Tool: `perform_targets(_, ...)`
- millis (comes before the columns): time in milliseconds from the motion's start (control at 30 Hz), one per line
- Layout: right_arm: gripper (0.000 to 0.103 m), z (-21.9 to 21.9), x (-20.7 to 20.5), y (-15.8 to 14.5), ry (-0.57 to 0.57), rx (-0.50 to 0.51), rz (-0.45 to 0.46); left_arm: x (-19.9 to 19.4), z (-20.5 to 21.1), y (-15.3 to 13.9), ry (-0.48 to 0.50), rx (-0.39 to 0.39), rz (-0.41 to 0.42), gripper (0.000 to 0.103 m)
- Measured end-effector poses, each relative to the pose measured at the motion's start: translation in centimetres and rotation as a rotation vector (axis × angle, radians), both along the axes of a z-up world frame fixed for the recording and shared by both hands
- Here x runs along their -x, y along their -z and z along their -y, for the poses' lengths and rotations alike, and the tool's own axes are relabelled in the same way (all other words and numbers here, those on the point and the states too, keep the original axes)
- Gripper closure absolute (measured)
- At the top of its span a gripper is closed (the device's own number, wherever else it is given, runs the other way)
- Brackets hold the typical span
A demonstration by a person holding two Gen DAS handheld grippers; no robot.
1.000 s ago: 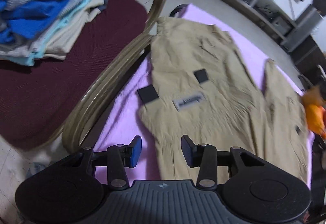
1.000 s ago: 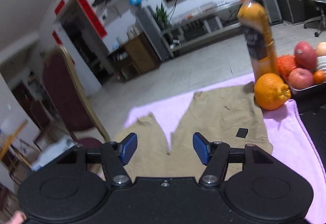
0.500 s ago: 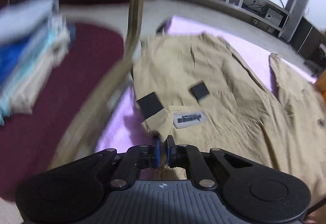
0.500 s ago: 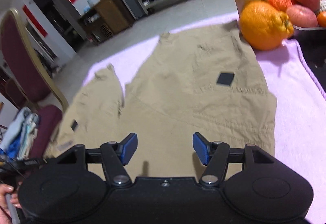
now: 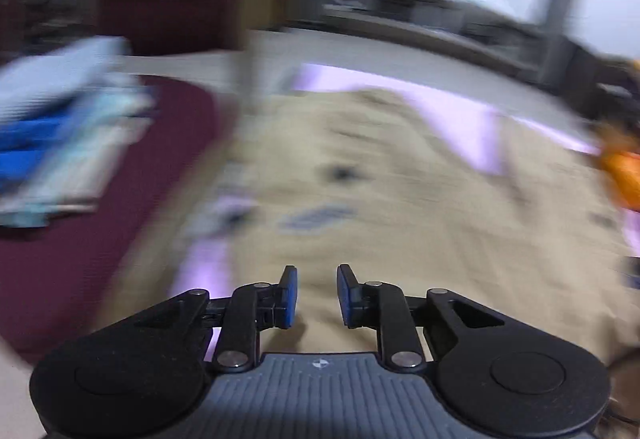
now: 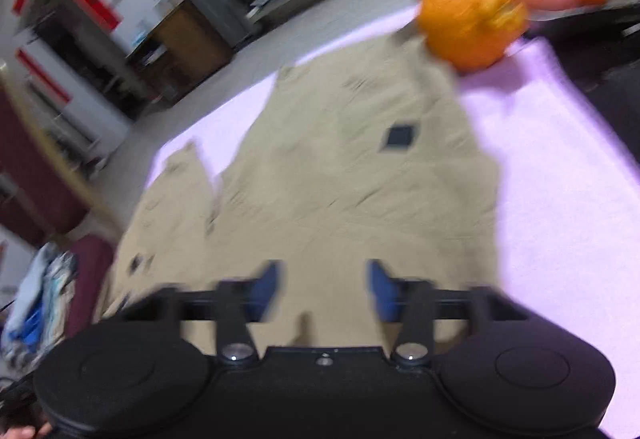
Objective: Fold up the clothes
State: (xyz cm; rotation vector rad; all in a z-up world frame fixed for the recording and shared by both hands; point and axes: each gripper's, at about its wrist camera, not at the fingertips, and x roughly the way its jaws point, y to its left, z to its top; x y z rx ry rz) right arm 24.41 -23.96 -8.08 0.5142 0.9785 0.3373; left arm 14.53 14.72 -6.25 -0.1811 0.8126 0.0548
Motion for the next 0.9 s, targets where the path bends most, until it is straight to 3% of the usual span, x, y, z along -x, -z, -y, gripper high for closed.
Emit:
perform_targets(100, 0.075, -2.0, -0.2, 2.0, -0.146, -0.089, -0.084, -1.1, 2.6, 1.3, 0.138, 0.060, -0.039, 0.091)
perform_targets(167, 0.074, -2.8, -0.2, 3.1, -0.196, -0.099, -0.130, -1.5, 3.4, 2.6, 0.160, 0.041, -0.086, 0.088)
perform_targets(200, 0.080, -2.4, -0.1, 3.3, -0.181, -0.076, -0.137, -1.5, 3.7, 3.2, 0.138, -0.021, -0.110, 0.087)
perform_targets(233, 0.095, -1.9, -0.1, 3.5, -0.158, -0.050, -0.144, -1.6, 3.8, 3.7, 0.107, -0.095, -0.130, 0.087)
perform_targets(267, 0.103, -0.8, 0.0, 3.5, -0.111, -0.009, -0.143, -1.6, 3.6, 3.9, 0.075, -0.141, -0.142, 0.087)
perform_targets(367, 0.103, 2.8, 1.3, 2.4, 0.062, 0.118, -0.116, -0.8, 2.1, 3.6, -0.038, -0.229, -0.162, 0.088)
perform_targets(433, 0.101, 5.2, 2.5, 1.6, 0.178, 0.175, -0.099, 0.4, 1.0, 2.7, -0.069, -0.200, -0.141, 0.090)
perform_targets(467, 0.098, 6.3, 3.3, 0.8, 0.218, 0.146, -0.083, 1.4, 0.7, 1.8, -0.044, -0.141, -0.104, 0.090)
perform_targets(533, 0.078, 8.1, 5.5, -1.1, 0.258, 0.043, -0.018, 3.3, 0.1, 0.0, 0.004, -0.022, -0.029, 0.090)
perform_targets(600, 0.070, 9.1, 8.4, -3.2, 0.268, -0.077, 0.079, 5.2, -0.5, -1.8, 0.053, 0.096, 0.045, 0.090)
perform_targets(700, 0.067, 10.9, 12.3, -4.2, 0.228, -0.451, 0.165, 8.1, -1.4, -4.4, 0.126, 0.274, 0.157, 0.088)
perform_targets(767, 0.064, 10.3, 12.7, -3.7, 0.188, -0.574, 0.139, 8.2, 0.6, -5.1, 0.172, 0.269, 0.148, 0.086)
perform_targets(900, 0.063, 4.7, 10.1, -1.6, 0.099, -0.459, -0.007, 5.0, 6.3, -3.1, 0.239, 0.143, 0.037, 0.090)
